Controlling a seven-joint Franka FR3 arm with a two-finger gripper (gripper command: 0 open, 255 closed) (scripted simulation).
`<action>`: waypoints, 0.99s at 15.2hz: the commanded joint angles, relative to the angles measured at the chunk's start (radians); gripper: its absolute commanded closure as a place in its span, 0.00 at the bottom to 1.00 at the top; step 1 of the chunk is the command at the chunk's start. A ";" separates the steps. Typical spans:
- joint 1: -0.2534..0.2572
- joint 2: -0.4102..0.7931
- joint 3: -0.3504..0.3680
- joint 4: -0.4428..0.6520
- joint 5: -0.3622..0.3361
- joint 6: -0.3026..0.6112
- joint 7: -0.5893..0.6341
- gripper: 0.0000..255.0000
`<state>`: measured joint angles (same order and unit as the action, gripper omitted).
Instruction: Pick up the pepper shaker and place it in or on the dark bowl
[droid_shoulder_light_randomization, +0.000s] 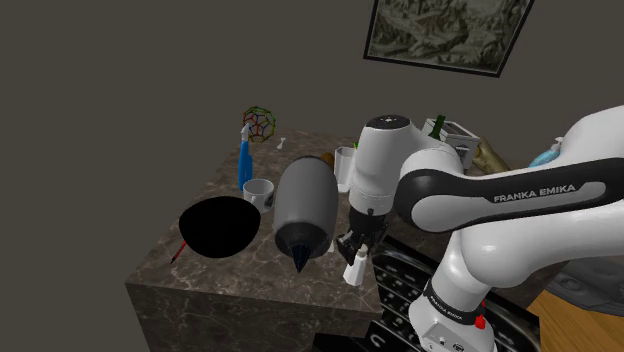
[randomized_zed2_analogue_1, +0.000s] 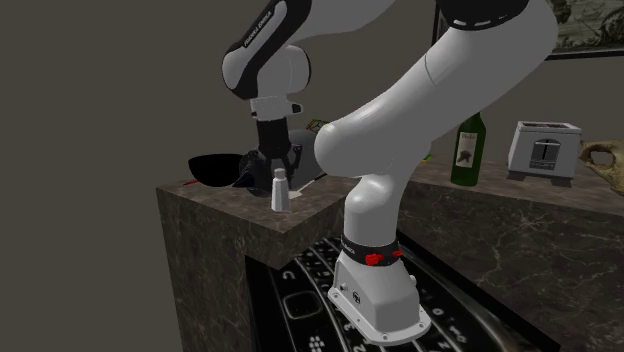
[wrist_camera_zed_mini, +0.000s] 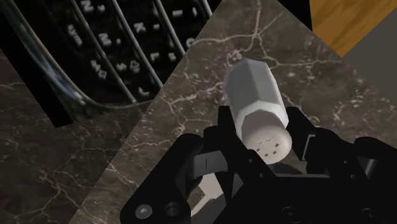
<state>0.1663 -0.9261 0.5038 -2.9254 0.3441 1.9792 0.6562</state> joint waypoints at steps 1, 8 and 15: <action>-0.004 -0.017 -0.014 0.020 -0.012 -0.037 -0.002 1.00; -0.017 -0.054 -0.053 0.096 -0.049 -0.147 -0.007 1.00; -0.031 -0.069 -0.088 0.180 -0.082 -0.245 -0.011 1.00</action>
<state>0.1376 -0.9949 0.4212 -2.7618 0.2673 1.7510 0.6453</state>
